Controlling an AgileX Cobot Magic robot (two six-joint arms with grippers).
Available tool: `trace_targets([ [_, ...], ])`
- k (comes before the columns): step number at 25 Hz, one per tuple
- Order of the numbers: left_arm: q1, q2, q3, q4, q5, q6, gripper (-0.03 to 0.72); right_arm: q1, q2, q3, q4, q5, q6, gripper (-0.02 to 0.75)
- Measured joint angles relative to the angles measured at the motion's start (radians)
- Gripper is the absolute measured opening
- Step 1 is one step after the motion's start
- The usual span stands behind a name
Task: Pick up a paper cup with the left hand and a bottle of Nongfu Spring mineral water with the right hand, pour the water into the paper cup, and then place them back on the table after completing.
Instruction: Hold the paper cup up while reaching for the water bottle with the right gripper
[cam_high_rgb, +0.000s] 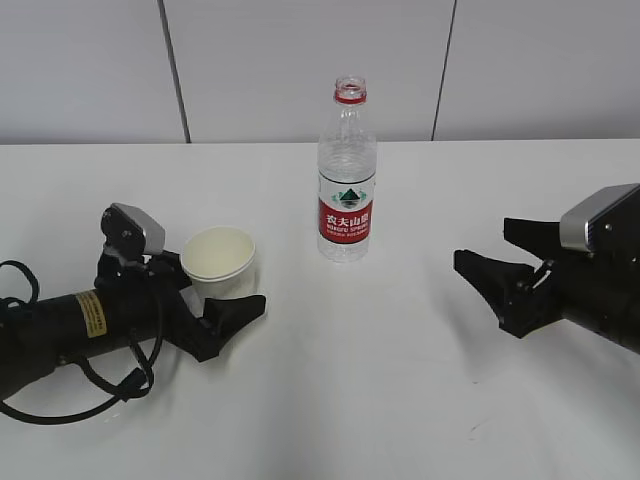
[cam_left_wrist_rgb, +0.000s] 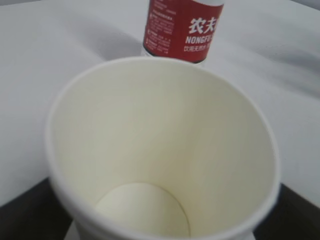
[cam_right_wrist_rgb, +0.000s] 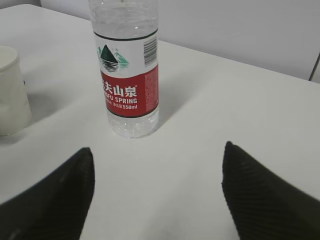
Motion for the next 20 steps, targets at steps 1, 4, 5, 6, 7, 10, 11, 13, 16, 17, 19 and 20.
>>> trace_targets([
  [1, -0.002, 0.0, 0.0, 0.004, 0.0, 0.0, 0.599, 0.0, 0.0, 0.0, -0.006, -0.002, 0.0, 0.587],
  [4, -0.003, 0.001, 0.0, 0.004, 0.0, -0.002, 0.578, 0.0, 0.0, -0.001, -0.026, -0.002, 0.002, 0.587],
  [5, -0.003, 0.001, 0.0, 0.003, 0.0, -0.002, 0.572, 0.0, 0.0, -0.005, -0.036, -0.002, 0.002, 0.587],
  [6, -0.003, 0.001, 0.0, 0.003, 0.0, -0.002, 0.567, 0.0, 0.0, -0.01, -0.046, -0.002, 0.002, 0.587],
  [7, -0.003, 0.001, 0.0, 0.003, 0.0, -0.002, 0.562, 0.0, 0.0, -0.017, -0.056, -0.002, 0.002, 0.587],
  [10, -0.003, 0.002, 0.0, -0.006, 0.0, -0.002, 0.538, 0.0, 0.002, -0.04, -0.078, -0.002, 0.032, 0.587],
  [11, -0.003, 0.002, 0.0, -0.009, 0.0, -0.002, 0.529, 0.0, 0.006, -0.051, -0.089, -0.002, 0.042, 0.587],
  [13, -0.003, 0.002, 0.0, -0.022, 0.0, -0.002, 0.5, 0.0, 0.029, -0.076, -0.118, -0.002, 0.066, 0.587],
  [16, -0.003, 0.002, 0.0, -0.034, 0.0, -0.002, 0.46, 0.0, 0.091, -0.128, -0.191, -0.004, 0.083, 0.587],
  [17, -0.003, 0.002, 0.0, -0.035, 0.0, -0.002, 0.452, 0.0, 0.118, -0.147, -0.209, -0.009, 0.085, 0.587],
  [19, -0.003, 0.006, 0.0, -0.037, -0.001, -0.002, 0.445, 0.0, 0.163, -0.185, -0.229, -0.013, 0.086, 0.587],
  [20, -0.003, 0.007, 0.0, -0.037, -0.001, -0.002, 0.444, 0.0, 0.186, -0.202, -0.234, -0.014, 0.087, 0.587],
])
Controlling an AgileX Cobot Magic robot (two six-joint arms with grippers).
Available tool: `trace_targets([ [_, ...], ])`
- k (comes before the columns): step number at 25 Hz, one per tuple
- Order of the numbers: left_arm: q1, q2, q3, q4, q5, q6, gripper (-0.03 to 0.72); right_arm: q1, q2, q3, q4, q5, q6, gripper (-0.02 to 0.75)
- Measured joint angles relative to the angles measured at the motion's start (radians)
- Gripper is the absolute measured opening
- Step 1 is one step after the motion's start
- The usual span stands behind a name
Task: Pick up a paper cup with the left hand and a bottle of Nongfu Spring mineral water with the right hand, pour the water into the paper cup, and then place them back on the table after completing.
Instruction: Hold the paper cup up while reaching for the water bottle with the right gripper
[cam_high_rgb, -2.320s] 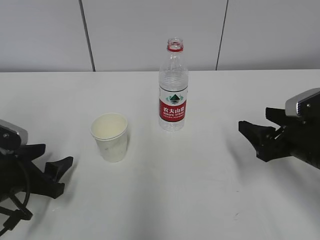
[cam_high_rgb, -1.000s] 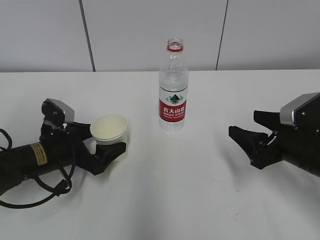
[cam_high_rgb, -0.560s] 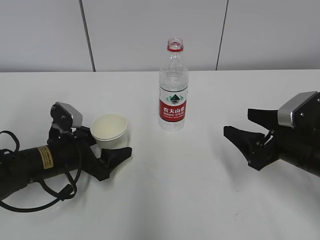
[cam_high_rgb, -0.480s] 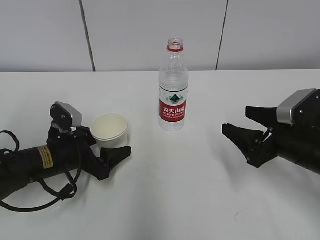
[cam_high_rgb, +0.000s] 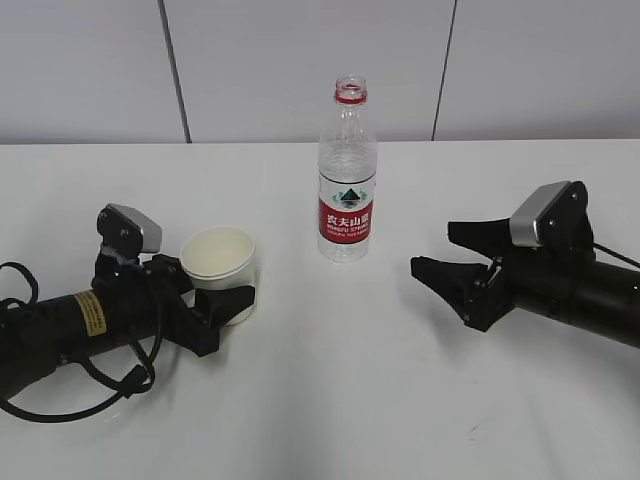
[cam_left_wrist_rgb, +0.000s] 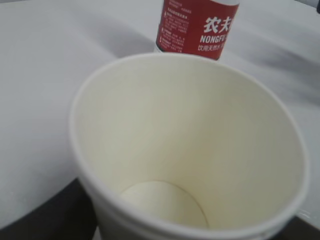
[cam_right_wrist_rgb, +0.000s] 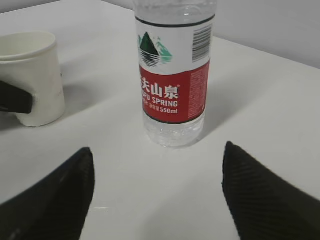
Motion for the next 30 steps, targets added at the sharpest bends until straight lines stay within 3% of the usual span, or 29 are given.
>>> trace_targets([
  [10, 0.0, 0.001, 0.0, -0.001, 0.0, 0.0, 0.423, 0.084, 0.182, -0.233, 0.003, -0.006, 0.001, 0.587],
  [15, 0.0, 0.001, 0.0, -0.001, 0.0, 0.0, 0.401, 0.116, 0.25, -0.329, 0.104, -0.008, 0.023, 0.587],
  [20, 0.0, 0.001, 0.0, -0.001, 0.0, -0.001, 0.387, 0.119, 0.289, -0.391, 0.126, -0.008, 0.1, 0.588],
  [24, 0.0, 0.001, 0.0, -0.003, 0.0, -0.001, 0.387, 0.135, 0.293, -0.436, 0.124, 0.049, 0.15, 0.655],
  [30, 0.0, 0.001, 0.0, -0.005, 0.0, -0.001, 0.386, 0.166, 0.294, -0.488, 0.09, 0.089, 0.196, 0.672],
])
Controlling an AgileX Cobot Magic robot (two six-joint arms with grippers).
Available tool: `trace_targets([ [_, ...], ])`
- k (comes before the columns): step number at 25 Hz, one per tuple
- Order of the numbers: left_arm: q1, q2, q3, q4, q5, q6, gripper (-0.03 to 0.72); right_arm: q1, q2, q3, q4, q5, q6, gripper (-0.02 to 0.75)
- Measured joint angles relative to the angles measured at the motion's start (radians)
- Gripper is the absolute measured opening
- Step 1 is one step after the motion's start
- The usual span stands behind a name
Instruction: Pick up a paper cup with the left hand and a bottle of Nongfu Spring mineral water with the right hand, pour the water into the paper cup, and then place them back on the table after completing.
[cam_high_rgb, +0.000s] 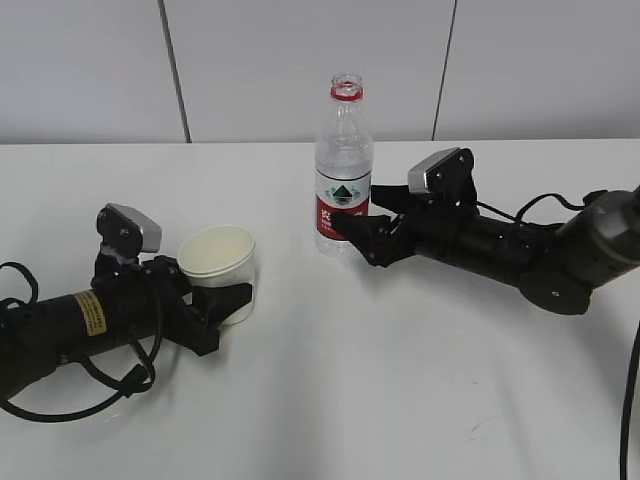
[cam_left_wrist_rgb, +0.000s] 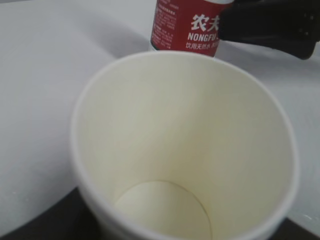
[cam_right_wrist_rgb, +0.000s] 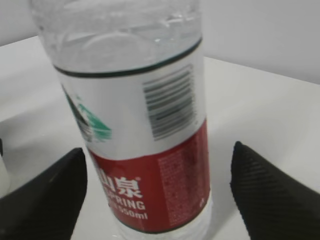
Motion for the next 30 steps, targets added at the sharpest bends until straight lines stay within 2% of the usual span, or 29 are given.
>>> trace_targets([
  [17, 0.0, 0.0, 0.0, -0.007, 0.0, 0.0, 0.379, 0.039, 0.004, -0.071, -0.02, 0.099, 0.004, 0.672],
  [30, 0.0, 0.0, 0.0, -0.018, 0.0, 0.0, 0.377, 0.044, 0.051, -0.108, 0.015, 0.075, 0.006, 0.671],
])
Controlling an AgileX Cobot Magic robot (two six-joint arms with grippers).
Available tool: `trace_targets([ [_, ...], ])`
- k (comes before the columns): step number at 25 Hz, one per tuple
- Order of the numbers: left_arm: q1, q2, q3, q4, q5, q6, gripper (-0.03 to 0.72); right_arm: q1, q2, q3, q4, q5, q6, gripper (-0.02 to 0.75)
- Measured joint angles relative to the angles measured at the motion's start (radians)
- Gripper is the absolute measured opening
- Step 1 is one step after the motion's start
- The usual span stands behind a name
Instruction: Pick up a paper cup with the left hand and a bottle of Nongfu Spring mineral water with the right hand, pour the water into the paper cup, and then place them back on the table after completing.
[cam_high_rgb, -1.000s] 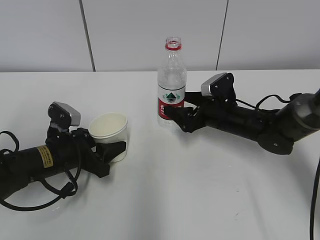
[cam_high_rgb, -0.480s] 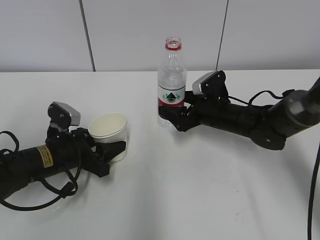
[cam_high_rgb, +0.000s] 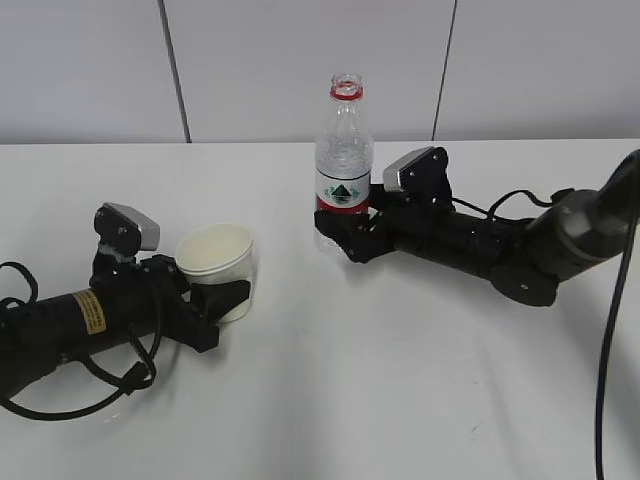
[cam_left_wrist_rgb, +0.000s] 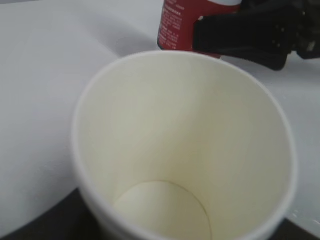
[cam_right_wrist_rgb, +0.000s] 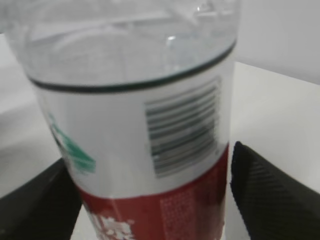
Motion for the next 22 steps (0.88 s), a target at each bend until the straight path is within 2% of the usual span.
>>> trace_targets([
  [13, 0.0, 0.0, 0.0, -0.012, 0.0, 0.0, 0.375, 0.0, 0.041, -0.028, 0.013, -0.061, 0.0, 0.628],
  [22, 0.0, 0.0, 0.0, -0.015, 0.0, 0.0, 0.375, 0.001, 0.043, -0.032, 0.013, -0.063, 0.0, 0.484],
])
